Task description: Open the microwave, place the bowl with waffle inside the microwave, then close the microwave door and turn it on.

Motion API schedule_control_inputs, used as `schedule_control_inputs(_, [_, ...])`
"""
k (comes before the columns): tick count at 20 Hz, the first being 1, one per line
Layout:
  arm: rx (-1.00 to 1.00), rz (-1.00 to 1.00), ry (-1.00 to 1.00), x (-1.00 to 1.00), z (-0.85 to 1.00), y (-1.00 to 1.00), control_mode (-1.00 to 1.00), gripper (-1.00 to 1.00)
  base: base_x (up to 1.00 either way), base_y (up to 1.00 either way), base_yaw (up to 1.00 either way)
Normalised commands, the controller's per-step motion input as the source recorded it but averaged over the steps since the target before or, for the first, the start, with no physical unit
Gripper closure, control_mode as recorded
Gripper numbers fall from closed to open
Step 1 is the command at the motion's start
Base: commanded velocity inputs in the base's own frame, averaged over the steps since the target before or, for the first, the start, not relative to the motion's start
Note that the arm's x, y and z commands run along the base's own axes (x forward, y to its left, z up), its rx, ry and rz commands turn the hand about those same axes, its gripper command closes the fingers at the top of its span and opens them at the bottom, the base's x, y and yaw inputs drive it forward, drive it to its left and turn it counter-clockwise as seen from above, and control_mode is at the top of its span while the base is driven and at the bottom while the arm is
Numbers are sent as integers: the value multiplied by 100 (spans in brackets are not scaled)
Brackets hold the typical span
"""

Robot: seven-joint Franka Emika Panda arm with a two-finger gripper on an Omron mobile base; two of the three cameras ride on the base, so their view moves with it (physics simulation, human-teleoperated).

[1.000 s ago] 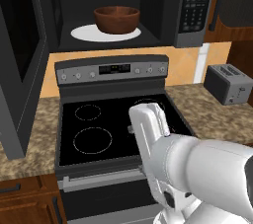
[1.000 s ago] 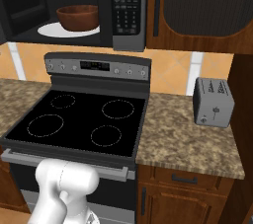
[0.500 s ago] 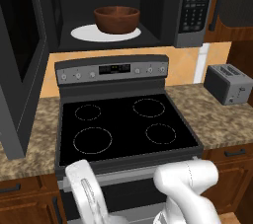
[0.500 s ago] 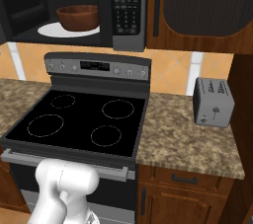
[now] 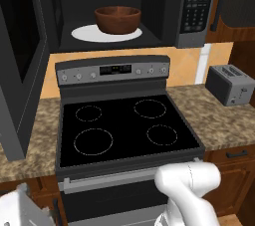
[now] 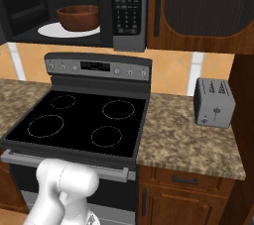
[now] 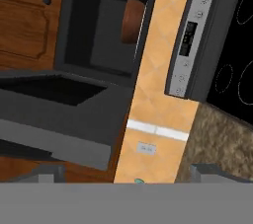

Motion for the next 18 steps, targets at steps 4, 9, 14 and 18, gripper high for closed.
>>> schedule_control_inputs(4, [0, -9, -8, 46, -16, 78, -100, -100, 0, 0, 0])
schedule_control_inputs(9, [3, -4, -16, 48, -39, 81, -100, -100, 0, 0, 0])
schedule_control_inputs(14, [16, 0, -14, 56, -17, 61, -100, -100, 0, 0, 0])
schedule_control_inputs(18, [32, -2, -12, 69, -8, 41, -100, -100, 0, 0, 0])
